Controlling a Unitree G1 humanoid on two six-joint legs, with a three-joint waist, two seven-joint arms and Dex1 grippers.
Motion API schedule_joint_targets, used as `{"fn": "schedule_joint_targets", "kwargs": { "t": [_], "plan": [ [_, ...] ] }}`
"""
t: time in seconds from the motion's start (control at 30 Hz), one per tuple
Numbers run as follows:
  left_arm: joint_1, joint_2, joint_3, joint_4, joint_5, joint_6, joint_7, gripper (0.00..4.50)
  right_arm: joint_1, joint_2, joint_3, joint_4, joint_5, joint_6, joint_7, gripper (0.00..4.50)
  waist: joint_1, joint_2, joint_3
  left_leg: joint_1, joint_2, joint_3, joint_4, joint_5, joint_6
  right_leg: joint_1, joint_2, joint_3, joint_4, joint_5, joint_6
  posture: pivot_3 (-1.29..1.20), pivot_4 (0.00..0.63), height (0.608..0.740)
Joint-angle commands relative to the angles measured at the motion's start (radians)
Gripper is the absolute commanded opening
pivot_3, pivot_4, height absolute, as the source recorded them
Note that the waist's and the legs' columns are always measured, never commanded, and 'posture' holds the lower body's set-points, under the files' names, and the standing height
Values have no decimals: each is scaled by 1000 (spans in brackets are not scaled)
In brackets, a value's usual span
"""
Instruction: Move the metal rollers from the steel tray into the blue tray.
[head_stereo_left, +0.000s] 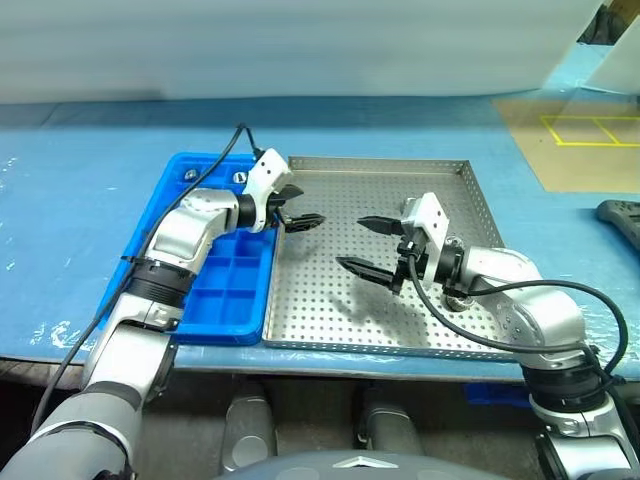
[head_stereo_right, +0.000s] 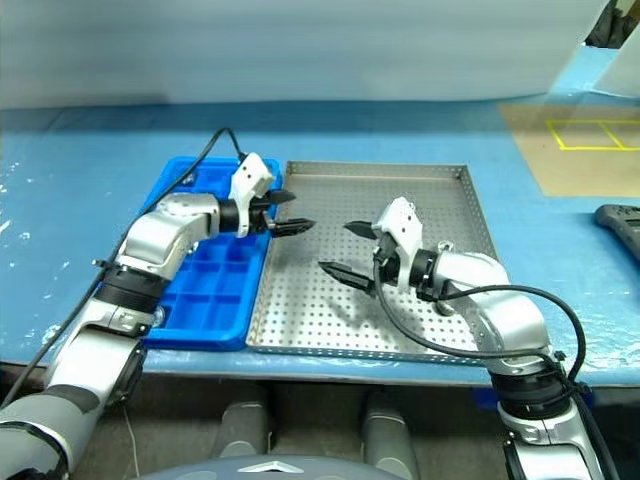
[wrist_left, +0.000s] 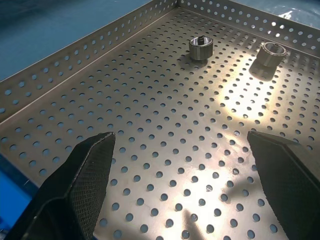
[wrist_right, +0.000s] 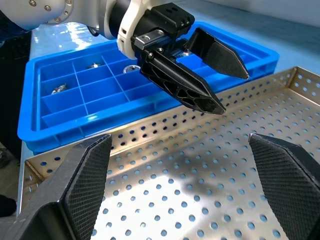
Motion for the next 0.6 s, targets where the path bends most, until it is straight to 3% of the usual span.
{"fn": "schedule_joint_targets", "kwargs": {
  "t": [0.03,0.6],
  "plan": [
    [-76,-35,-19,61,16,-58,-58,4467,27,-19,-60,-80,41,25,-34,4500,-4,0,0,0,0,0,0,0,0,0,0,0,0,0,0,-220,150,740],
    [-296,-260,-67,515,133,-376,-283,4467,293,-67,-283,-263,95,103,-204,4500,-41,0,0,1,-1,2,0,-3,5,3,0,2,-7,1,1,-413,150,740]
  ]
}}
